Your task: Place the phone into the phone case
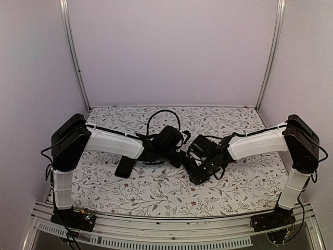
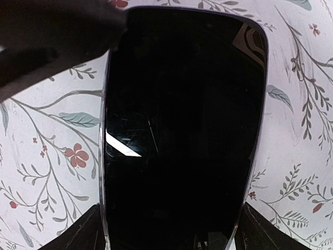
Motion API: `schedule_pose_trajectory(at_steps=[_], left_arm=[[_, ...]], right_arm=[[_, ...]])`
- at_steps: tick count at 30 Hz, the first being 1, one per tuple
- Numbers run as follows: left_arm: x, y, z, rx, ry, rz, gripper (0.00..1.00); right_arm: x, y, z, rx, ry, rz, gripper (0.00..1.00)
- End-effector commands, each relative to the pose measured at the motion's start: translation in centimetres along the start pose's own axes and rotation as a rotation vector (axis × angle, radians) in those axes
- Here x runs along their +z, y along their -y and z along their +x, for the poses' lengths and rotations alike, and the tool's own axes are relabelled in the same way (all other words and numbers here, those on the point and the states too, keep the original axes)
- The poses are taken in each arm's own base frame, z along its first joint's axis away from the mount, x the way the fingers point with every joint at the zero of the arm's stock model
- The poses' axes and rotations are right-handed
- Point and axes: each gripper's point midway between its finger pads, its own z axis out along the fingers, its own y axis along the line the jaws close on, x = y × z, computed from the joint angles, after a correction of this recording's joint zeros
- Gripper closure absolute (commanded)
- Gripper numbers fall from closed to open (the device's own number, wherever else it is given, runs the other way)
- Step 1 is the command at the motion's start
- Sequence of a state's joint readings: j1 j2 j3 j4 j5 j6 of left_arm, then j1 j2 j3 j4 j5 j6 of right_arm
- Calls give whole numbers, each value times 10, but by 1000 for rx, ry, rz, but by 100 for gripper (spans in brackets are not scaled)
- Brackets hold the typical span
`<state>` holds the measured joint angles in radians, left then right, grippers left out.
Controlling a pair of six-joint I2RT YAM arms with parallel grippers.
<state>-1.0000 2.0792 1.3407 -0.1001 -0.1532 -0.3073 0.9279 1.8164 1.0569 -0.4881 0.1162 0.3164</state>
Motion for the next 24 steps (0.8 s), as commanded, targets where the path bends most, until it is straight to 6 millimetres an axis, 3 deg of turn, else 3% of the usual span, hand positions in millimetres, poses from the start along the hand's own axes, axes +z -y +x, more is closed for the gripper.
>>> schedule_pose_trajectory(at_steps=[1, 3, 8, 12, 15, 20, 24], left_arm=[[-47, 29, -74, 10, 250, 128, 68], [-52, 37, -75, 0, 269, 190, 67], [-23, 44, -49, -67, 178, 291, 73], [-19, 47, -48, -59, 176, 306, 73], [-15, 38, -51, -89, 168, 293, 73], [-2, 6, -50, -222, 145, 287, 74], [4, 9, -48, -230, 117, 309, 74]], right_arm=[[25, 14, 24, -63, -46, 22, 22], [24, 16, 25, -73, -36, 22, 22], [19, 17, 24, -77, -11, 23, 22], [20, 14, 25, -72, -3, 0, 22], [19, 12, 24, -75, 7, -13, 22], [18, 11, 24, -79, 14, -19, 22], [18, 12, 24, -85, 15, -12, 21]])
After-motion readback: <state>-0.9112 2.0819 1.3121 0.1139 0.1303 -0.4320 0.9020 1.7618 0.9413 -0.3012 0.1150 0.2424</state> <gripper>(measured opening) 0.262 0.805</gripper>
